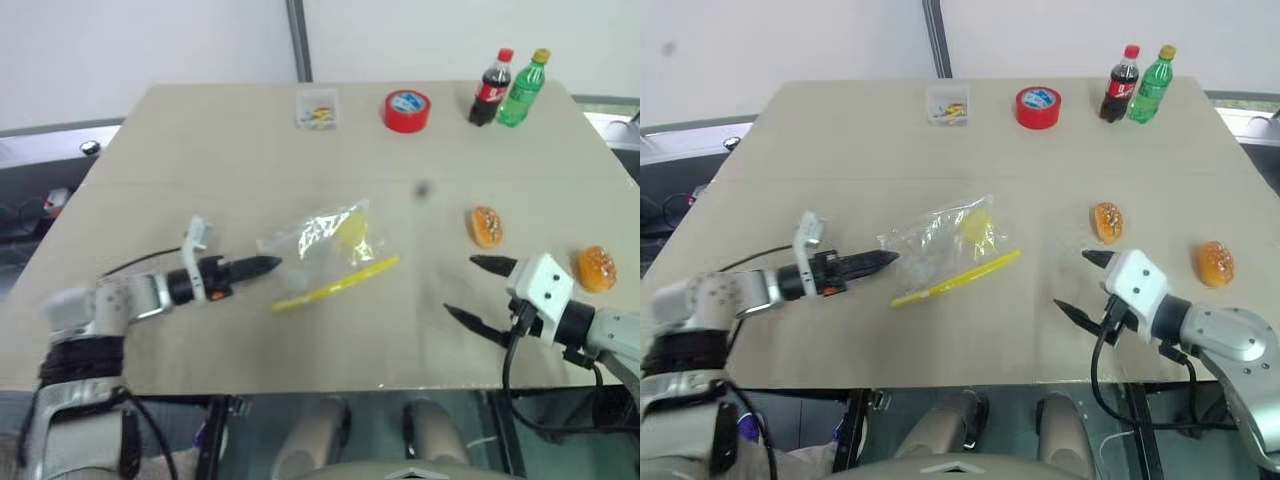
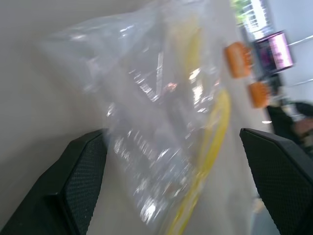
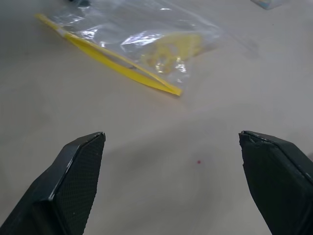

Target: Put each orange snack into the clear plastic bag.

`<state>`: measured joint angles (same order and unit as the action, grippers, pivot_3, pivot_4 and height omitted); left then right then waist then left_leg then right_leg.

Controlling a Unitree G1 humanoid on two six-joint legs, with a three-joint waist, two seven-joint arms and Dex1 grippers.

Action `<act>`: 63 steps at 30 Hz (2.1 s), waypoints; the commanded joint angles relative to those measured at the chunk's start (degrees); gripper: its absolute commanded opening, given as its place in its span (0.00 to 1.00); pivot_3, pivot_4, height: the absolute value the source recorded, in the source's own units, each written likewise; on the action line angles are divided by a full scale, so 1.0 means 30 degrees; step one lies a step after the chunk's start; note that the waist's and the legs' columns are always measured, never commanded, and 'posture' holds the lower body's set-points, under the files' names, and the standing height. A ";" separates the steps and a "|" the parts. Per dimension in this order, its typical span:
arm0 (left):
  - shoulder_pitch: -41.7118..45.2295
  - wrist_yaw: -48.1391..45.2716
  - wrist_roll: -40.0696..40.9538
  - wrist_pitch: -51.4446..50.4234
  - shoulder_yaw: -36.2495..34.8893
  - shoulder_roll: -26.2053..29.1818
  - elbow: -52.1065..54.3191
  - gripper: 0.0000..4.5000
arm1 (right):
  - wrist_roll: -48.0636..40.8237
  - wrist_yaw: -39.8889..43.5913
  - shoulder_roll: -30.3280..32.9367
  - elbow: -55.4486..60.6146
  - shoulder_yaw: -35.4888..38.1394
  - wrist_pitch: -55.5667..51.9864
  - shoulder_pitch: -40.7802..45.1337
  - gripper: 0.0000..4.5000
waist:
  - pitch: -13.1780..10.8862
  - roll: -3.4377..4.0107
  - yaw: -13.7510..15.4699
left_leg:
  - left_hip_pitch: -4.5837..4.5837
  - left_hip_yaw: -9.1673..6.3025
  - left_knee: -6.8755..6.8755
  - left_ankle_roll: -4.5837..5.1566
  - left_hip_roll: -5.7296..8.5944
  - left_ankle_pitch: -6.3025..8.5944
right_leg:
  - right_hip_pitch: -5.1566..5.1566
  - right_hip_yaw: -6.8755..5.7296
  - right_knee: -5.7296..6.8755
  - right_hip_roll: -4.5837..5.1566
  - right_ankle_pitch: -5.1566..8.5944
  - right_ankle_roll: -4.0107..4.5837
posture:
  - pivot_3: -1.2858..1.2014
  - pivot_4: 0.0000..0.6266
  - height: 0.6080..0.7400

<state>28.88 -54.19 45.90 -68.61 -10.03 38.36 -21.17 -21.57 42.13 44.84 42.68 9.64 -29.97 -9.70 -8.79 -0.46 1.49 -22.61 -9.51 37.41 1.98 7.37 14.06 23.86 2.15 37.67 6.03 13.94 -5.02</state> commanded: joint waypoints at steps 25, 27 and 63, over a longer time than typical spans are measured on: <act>0.5050 1.2055 0.8699 -0.7965 -0.5714 -0.7427 -0.3477 0.01 | 0.9622 -0.4944 -0.1014 0.0486 -0.6491 0.2691 0.1206 1.00 | 0.0044 -0.0127 0.0024 | -0.0010 -0.0099 0.0076 -0.0052 0.0014 -0.0024 | -0.0007 -0.0073 0.0075 -0.0005 0.0015 -0.0032 | 0.52 0.24 0.80; 0.5624 1.3818 1.1177 -0.7965 -0.5695 -0.7340 -0.3821 0.01 | 1.1512 -0.5873 -0.1669 -0.0716 -0.7789 0.2403 0.2021 1.00 | 0.0041 -0.0131 -0.0088 | -0.0044 -0.0102 0.0077 -0.0066 0.0014 -0.0033 | 0.0034 -0.0068 0.0092 -0.0002 0.0014 -0.0029 | 0.52 0.24 0.80; 0.2631 2.9829 2.2368 -0.0435 -0.7719 -1.1232 0.4245 0.00 | 1.5284 -1.3776 -1.2136 -1.7426 -0.8204 0.6196 1.1616 0.72 | 0.0037 -0.0158 -0.0530 | -0.0044 0.0035 0.0204 -0.0069 0.0000 -0.0038 | 0.0061 0.0076 0.0176 -0.0059 -0.0001 -0.0007 | 0.52 0.24 0.80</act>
<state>36.94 35.00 111.59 -70.31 -32.67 4.52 -11.03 24.38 2.69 8.21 -9.16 -16.42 -13.27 24.03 -8.68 -0.93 -0.10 -22.74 -9.40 38.02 1.78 7.37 13.95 24.04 2.38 38.20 5.85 13.94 -5.05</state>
